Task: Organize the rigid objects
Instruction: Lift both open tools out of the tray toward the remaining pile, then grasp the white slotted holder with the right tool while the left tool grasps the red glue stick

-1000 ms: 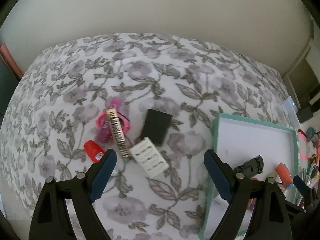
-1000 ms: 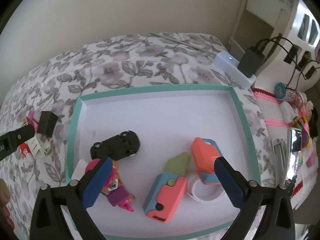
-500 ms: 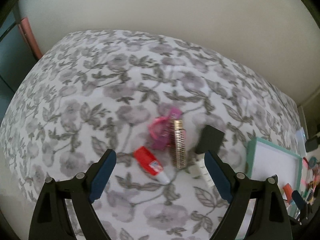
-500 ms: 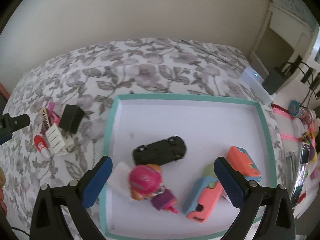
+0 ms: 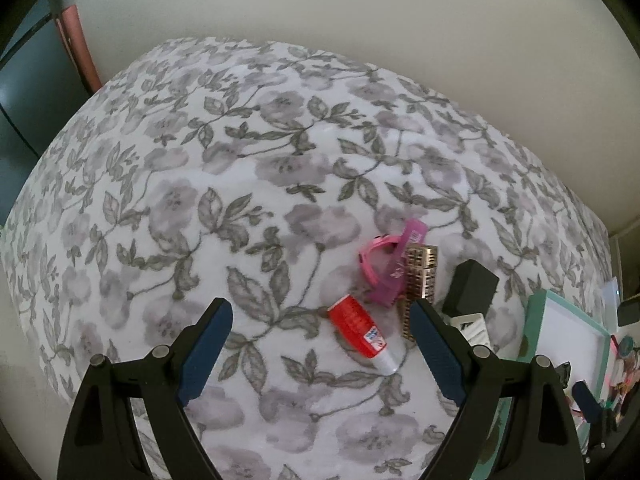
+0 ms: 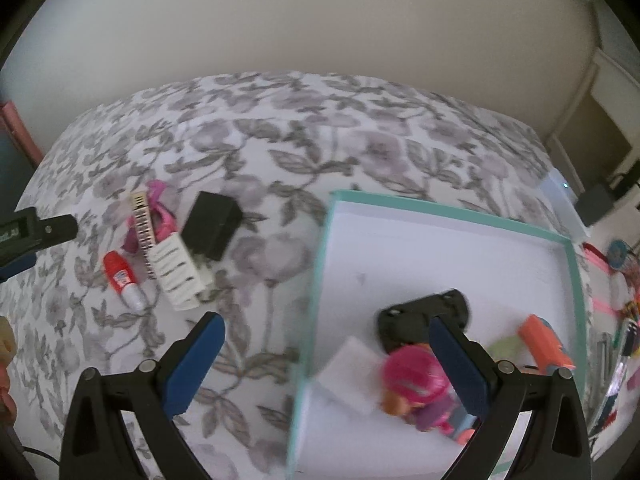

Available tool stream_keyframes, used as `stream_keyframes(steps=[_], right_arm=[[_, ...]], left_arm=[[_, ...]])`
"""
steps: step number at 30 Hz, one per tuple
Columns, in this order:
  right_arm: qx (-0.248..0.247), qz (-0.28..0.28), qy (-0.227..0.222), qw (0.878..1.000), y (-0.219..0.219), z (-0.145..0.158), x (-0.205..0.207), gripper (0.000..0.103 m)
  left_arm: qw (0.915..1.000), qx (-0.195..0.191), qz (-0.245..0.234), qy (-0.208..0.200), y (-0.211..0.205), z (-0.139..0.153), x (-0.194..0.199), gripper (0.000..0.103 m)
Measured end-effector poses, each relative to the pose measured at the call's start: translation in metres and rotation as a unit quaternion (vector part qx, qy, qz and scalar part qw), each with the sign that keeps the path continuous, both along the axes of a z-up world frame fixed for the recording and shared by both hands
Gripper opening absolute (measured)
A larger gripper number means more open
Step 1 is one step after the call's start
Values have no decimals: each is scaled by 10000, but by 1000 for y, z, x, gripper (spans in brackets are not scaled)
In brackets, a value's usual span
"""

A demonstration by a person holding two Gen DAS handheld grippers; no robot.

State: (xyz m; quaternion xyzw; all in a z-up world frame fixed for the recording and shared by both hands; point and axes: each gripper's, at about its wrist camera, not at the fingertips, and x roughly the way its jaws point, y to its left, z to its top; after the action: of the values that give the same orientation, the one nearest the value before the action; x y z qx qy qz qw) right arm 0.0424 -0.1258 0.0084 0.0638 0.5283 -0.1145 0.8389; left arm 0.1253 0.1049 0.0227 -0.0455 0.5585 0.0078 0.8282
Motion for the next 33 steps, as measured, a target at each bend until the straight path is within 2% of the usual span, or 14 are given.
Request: stream_keyframes(steps=[9,18,27,30,33], right_arm=[[225,388,3,9990,32,-12,23,103],[170,657,98,9976,50,-33,45,102],[172,678,117,9975,57,-47,63,88],[147,750,123,9970,62,-49,67,80],[120,818,129,9965,67,-51,69,70]], left_arm=[[9989,-242,111,395,5,-29,8,90],[9961,-326,191,797,1,-58,19,90],[9950,-338,41,944,-15,-73,26,90],[9942,-407,28,996,-19,-76,28,81],[9936,-449,27,1033,-19,-79,27,80]])
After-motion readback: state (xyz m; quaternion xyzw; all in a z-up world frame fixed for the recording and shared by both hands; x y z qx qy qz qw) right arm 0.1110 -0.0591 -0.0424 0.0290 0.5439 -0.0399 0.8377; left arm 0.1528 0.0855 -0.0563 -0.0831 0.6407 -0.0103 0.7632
